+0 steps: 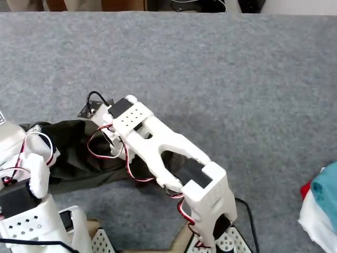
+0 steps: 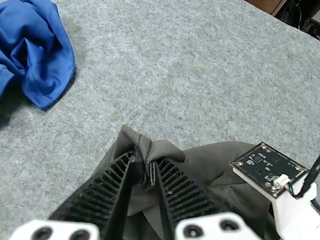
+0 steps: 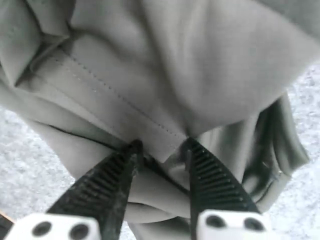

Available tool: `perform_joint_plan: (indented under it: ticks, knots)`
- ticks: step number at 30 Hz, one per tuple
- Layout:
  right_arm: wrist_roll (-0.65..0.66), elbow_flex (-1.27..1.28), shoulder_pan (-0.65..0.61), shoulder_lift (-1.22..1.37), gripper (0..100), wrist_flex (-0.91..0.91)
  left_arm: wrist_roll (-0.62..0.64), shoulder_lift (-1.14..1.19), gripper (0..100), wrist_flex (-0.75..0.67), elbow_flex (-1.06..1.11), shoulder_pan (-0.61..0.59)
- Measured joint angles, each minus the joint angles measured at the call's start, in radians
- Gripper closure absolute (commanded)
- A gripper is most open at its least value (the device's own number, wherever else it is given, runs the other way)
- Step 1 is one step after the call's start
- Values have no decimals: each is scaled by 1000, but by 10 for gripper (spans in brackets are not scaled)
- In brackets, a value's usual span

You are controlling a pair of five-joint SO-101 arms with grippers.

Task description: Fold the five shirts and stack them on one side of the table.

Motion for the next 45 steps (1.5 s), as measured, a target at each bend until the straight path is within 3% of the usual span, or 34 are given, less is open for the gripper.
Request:
perform_joint_plan:
  ticks: [6, 10, 16, 21, 27, 39, 45]
  knots:
    - [0, -2, 0, 68, 853, -35, 0, 0, 981, 0, 0, 0]
    - [0, -2, 3, 69, 925, -37, 0, 0, 981, 0, 0, 0]
    - [0, -2, 6, 71, 931, -37, 0, 0, 981, 0, 0, 0]
    - [0, -2, 6, 71, 993, -37, 0, 0, 981, 0, 0, 0]
    - [0, -34, 77, 72, 993, -20, 0, 0, 981, 0, 0, 0]
    - [58, -512, 278, 74, 993, 298, 0, 0, 981, 0, 0, 0]
    - [60, -694, 339, 57, 993, 325, 0, 0, 981, 0, 0, 0]
